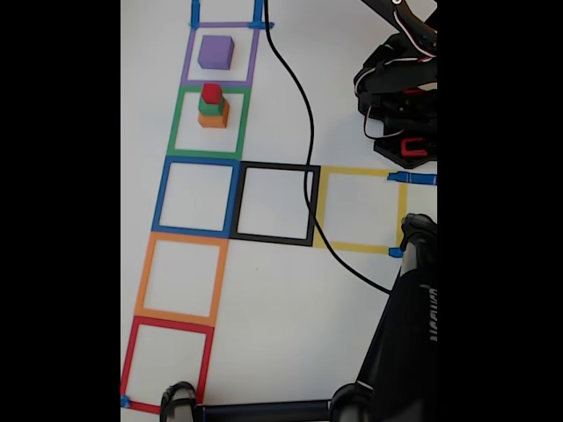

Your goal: Tower of hanoi

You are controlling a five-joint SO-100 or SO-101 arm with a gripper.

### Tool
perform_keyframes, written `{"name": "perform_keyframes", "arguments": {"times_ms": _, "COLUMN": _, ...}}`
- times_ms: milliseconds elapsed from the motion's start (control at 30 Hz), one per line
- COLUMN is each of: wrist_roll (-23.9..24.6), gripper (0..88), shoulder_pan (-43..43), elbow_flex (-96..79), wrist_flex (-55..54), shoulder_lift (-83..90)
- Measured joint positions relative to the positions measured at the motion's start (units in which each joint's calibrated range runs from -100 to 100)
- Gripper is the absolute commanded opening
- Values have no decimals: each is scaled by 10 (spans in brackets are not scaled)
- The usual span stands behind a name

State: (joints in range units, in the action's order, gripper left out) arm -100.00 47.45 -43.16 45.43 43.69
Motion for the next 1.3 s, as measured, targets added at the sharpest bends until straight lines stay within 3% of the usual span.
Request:
{"name": "perform_keyframes", "arguments": {"times_ms": 167, "wrist_roll": 0, "gripper": 433, "shoulder_pan": 13, "elbow_flex": -93, "wrist_flex": -166, "shoulder_lift": -45}}
{"name": "perform_keyframes", "arguments": {"times_ms": 467, "wrist_roll": 0, "gripper": 501, "shoulder_pan": 6, "elbow_flex": -210, "wrist_flex": -417, "shoulder_lift": -140}}
{"name": "perform_keyframes", "arguments": {"times_ms": 900, "wrist_roll": 0, "gripper": 493, "shoulder_pan": -35, "elbow_flex": -235, "wrist_flex": -760, "shoulder_lift": -383}}
{"name": "perform_keyframes", "arguments": {"times_ms": 1300, "wrist_roll": 0, "gripper": 476, "shoulder_pan": -36, "elbow_flex": -190, "wrist_flex": -904, "shoulder_lift": -548}}
